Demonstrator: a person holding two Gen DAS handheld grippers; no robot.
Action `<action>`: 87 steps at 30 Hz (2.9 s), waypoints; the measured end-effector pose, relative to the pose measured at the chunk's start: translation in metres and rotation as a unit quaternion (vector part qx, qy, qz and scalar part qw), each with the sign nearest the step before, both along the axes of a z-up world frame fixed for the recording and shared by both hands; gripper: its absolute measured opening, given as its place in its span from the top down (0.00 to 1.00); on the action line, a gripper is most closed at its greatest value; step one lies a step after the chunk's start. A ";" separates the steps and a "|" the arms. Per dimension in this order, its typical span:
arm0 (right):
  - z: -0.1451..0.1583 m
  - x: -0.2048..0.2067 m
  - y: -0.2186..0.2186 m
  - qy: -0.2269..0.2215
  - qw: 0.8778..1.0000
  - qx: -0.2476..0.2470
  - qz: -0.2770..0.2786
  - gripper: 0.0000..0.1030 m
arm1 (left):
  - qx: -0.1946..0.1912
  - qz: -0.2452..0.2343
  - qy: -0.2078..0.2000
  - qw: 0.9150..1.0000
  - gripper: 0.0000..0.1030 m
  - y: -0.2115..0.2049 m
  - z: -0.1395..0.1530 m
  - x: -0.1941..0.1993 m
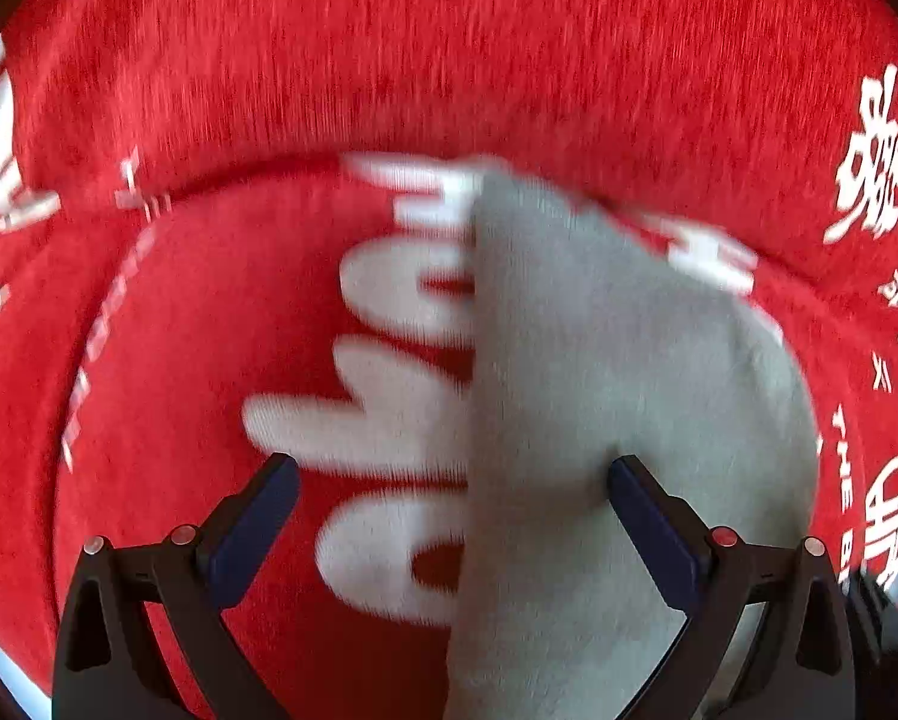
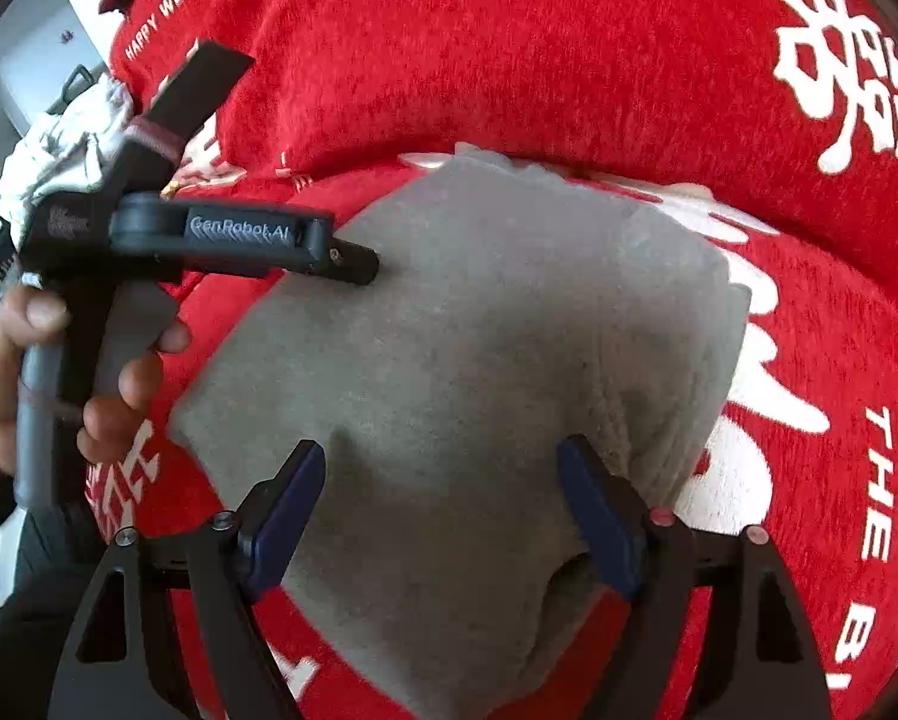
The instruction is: Fold small clothes
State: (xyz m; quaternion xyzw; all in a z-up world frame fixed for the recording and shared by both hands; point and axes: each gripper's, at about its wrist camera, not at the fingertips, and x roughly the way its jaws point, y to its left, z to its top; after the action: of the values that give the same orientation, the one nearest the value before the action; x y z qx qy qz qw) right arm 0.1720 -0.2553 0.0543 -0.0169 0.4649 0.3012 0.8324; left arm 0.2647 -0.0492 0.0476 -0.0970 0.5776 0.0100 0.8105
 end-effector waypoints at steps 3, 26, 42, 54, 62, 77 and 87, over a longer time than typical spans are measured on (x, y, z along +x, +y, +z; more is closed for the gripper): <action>0.012 0.001 -0.006 -0.001 1.000 0.011 -0.003 0.20 | 0.003 0.011 -0.004 1.000 0.00 0.008 0.006 0.022; 0.002 0.028 -0.109 0.059 0.977 0.068 -0.195 0.19 | -0.042 -0.050 0.017 0.998 0.00 0.047 -0.009 -0.022; -0.012 0.048 -0.068 0.087 0.980 0.035 -0.175 0.19 | -0.109 -0.033 -0.003 0.994 0.00 0.013 0.007 -0.048; -0.035 0.074 -0.058 0.114 0.978 0.033 -0.171 0.17 | -0.134 -0.072 0.044 0.987 0.00 -0.019 -0.032 -0.023; -0.041 0.082 -0.048 0.107 0.978 0.053 -0.171 0.04 | -0.126 -0.089 0.027 0.988 0.00 -0.022 -0.039 -0.016; -0.042 0.076 -0.027 0.091 0.983 0.029 -0.154 0.18 | -0.109 -0.089 -0.006 0.990 0.00 -0.026 -0.041 -0.022; -0.034 0.074 -0.015 0.085 0.988 0.004 -0.132 0.26 | -0.135 -0.108 -0.034 0.984 0.37 -0.029 -0.029 -0.028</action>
State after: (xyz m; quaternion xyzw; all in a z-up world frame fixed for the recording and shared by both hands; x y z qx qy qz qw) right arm 0.2457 -0.2706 0.0198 0.0736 0.5312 0.1905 0.8223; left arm 0.2364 -0.0786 0.0185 -0.1425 0.5525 -0.1590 0.8057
